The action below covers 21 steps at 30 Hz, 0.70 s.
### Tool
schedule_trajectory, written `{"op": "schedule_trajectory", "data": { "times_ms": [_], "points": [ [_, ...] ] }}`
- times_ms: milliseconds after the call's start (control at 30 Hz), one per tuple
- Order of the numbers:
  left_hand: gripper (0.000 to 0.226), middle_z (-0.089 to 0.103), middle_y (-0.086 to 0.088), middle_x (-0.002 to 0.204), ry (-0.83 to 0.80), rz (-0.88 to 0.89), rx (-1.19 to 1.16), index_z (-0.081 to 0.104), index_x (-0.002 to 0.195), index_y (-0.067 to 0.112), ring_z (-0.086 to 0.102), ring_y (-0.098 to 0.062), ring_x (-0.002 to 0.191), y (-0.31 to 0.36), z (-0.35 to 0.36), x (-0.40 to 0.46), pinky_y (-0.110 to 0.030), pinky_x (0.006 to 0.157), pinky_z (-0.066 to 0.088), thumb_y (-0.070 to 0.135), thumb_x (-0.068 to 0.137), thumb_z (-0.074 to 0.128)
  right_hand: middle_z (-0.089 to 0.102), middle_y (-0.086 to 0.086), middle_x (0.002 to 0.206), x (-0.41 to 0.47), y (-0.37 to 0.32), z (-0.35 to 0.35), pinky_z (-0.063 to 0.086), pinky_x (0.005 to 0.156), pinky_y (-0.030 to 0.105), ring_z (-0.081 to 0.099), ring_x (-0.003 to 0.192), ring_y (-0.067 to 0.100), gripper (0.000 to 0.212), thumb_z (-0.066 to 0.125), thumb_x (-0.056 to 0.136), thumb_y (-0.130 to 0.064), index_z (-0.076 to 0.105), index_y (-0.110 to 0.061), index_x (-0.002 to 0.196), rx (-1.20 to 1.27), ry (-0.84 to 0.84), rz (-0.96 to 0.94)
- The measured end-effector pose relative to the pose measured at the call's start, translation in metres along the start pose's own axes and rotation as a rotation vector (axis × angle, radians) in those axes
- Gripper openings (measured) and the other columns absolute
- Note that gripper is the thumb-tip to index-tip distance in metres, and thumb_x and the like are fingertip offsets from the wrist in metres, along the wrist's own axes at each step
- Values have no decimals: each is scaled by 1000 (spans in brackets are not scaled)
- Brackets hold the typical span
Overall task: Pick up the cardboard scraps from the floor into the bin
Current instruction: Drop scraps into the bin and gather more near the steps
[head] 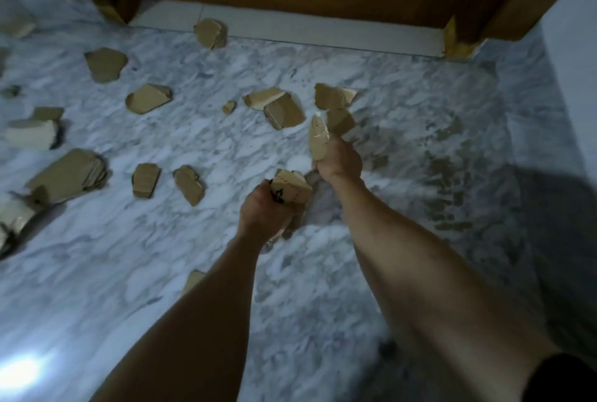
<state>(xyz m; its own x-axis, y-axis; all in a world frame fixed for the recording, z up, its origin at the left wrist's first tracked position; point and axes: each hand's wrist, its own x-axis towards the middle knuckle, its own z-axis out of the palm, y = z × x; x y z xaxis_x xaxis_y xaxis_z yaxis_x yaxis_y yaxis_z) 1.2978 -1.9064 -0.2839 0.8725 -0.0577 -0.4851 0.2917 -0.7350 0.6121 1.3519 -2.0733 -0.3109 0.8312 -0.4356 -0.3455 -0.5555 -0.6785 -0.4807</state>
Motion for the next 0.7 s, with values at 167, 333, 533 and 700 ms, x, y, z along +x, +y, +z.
{"op": "schedule_trajectory", "data": {
  "times_ms": [167, 333, 533, 700],
  "points": [
    [49, 63, -10, 114, 141, -295, 155, 66, 106, 13, 56, -34, 110, -64, -23, -40, -43, 90, 49, 48, 72, 64, 68, 7, 121, -26, -22, 0, 55, 89, 38, 64, 115, 28, 60, 88, 71, -10, 61, -14, 124, 369, -368, -86],
    [53, 26, -11, 135, 207, -615, 218, 52, 125, 9, 32, -38, 121, -103, -6, -79, -48, 98, 40, 33, 81, 68, 27, 5, 162, -68, -47, 25, 48, 102, 40, 41, 140, 31, 111, 88, 74, -14, 17, -19, 158, -88, -719, -303],
    [40, 43, -13, 125, 222, -533, -6, 55, 115, 10, 58, -39, 107, -111, -5, -69, -45, 91, 53, 30, 82, 65, 54, 15, 136, -111, -35, 66, 50, 76, 37, 59, 109, 35, 89, 82, 71, -9, 33, -23, 145, -353, -608, -481],
    [29, 64, -14, 114, 133, -356, 74, 51, 110, 11, 61, -34, 107, -120, -33, -54, -38, 83, 49, 25, 87, 63, 40, 10, 131, -120, -30, 59, 47, 91, 43, 39, 124, 32, 51, 71, 82, -8, 48, -16, 127, -394, -417, -495]
  ]
}}
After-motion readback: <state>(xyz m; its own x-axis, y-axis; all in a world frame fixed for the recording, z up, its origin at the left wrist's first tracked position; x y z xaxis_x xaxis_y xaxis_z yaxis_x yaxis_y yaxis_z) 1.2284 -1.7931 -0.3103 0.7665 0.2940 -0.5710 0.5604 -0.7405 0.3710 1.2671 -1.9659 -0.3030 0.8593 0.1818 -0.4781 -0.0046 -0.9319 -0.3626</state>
